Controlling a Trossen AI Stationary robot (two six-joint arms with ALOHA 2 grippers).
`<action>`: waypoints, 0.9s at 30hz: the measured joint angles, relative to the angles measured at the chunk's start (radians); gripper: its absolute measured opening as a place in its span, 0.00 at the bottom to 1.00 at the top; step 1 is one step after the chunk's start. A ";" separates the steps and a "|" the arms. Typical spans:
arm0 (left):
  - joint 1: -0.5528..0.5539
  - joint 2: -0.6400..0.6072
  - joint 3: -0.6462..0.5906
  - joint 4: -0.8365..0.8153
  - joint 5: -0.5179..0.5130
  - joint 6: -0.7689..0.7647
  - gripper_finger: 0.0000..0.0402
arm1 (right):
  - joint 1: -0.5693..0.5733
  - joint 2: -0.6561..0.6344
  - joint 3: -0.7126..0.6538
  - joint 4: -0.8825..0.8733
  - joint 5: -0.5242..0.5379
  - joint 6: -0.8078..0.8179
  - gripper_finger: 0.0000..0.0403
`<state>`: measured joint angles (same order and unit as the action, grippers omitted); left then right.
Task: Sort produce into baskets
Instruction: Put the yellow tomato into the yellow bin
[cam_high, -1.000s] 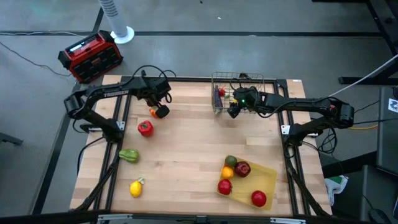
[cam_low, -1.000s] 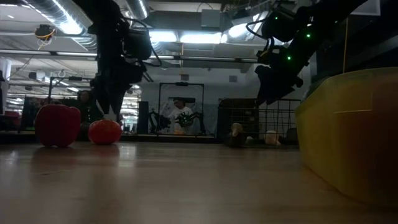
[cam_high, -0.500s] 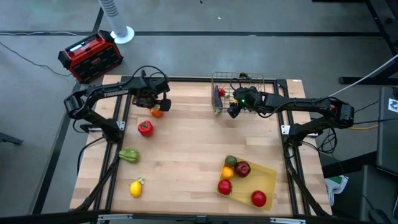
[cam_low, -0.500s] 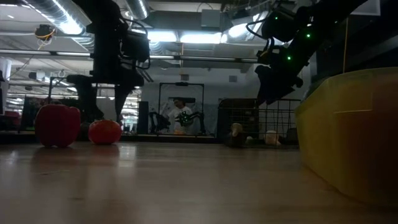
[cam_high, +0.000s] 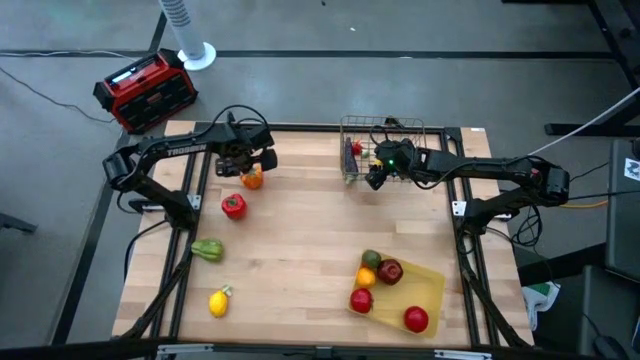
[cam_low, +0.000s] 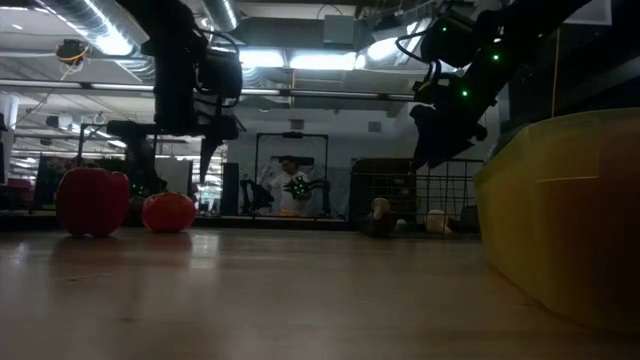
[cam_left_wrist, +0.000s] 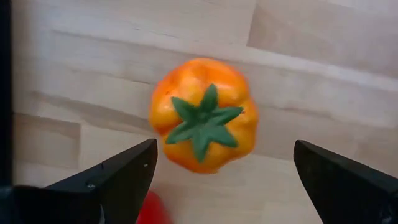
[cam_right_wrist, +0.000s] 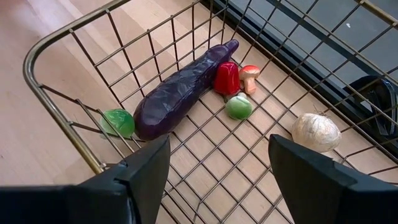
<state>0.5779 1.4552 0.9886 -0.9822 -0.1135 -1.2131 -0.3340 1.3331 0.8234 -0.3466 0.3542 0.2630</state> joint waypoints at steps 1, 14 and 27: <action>0.000 0.004 0.000 0.009 0.000 -0.016 0.92 | 0.000 0.000 0.000 0.000 0.000 0.000 0.67; -0.001 0.133 0.000 0.025 0.024 -0.027 0.92 | 0.000 0.000 0.000 0.000 0.000 0.000 0.67; 0.005 0.246 0.000 0.031 0.023 0.137 0.92 | 0.000 0.000 0.000 0.000 0.000 0.000 0.67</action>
<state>0.5831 1.7008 0.9886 -0.9516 -0.0909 -1.0761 -0.3343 1.3331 0.8234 -0.3466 0.3538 0.2630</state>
